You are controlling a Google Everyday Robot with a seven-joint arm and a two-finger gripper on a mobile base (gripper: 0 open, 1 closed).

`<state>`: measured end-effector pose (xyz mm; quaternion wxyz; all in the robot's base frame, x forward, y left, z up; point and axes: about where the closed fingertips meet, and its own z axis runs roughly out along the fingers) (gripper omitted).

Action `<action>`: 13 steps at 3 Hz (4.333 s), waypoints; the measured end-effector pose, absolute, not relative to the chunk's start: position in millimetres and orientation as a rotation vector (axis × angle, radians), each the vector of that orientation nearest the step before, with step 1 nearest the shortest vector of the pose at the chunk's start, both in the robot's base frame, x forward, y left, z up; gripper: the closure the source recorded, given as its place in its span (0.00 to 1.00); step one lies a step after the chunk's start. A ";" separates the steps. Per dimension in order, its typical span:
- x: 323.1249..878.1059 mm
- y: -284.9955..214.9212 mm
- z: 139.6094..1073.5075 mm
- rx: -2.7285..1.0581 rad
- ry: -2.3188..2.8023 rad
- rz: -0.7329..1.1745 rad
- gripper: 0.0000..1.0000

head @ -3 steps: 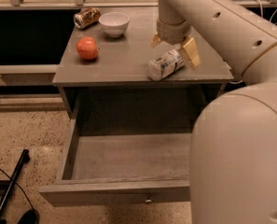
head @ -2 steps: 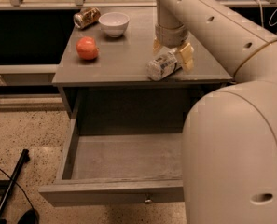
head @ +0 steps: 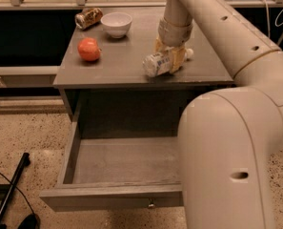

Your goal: Place blue plastic bottle into top drawer

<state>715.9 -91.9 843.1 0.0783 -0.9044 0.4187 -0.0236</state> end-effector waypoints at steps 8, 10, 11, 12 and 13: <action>524.4 -166.3 792.7 -1.922 1.871 0.182 1.00; 507.4 -157.4 749.0 -1.988 1.956 0.234 1.00; 501.5 -140.7 700.9 -2.110 2.021 0.190 1.00; 483.7 -132.7 639.2 -2.261 2.056 0.196 1.00; 469.9 -122.3 591.2 -2.381 2.049 0.230 0.82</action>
Offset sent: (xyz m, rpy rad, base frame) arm -0.1492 -0.1141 0.0891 0.1879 -0.0218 -0.6419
